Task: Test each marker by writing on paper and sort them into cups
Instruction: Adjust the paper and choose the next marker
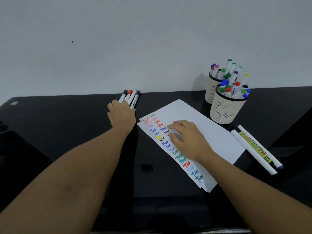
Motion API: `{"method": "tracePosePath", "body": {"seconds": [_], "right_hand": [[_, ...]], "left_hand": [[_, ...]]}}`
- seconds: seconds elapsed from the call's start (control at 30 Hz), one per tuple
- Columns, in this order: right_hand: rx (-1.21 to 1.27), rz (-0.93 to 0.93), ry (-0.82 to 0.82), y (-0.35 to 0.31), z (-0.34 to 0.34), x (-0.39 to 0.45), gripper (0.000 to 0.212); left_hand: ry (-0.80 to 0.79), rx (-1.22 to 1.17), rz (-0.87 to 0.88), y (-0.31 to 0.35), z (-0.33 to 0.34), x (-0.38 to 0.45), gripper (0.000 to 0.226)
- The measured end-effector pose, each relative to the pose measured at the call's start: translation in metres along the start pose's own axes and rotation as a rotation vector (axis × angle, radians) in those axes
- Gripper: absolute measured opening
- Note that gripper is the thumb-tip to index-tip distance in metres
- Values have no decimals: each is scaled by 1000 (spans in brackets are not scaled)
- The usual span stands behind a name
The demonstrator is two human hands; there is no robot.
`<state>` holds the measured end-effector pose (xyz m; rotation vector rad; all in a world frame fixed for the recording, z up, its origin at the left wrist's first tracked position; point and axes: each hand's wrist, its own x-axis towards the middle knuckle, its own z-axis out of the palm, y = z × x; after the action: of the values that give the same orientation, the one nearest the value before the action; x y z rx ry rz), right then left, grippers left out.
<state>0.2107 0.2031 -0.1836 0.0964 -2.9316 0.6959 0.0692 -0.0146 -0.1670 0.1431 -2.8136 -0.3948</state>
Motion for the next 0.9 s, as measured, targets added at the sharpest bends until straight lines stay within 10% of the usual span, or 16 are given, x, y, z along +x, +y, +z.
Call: {"method": "tracePosePath", "body": {"seconds": [0.5,0.9], "right_hand": [[625,180,-154,-9,-30,2,37],[1211,341,180,-37,-47,22,25]], "left_hand": [[-11,-880,-91,19,-34,-121,15],[-141,-714,303,30,-17,-144,18]]}}
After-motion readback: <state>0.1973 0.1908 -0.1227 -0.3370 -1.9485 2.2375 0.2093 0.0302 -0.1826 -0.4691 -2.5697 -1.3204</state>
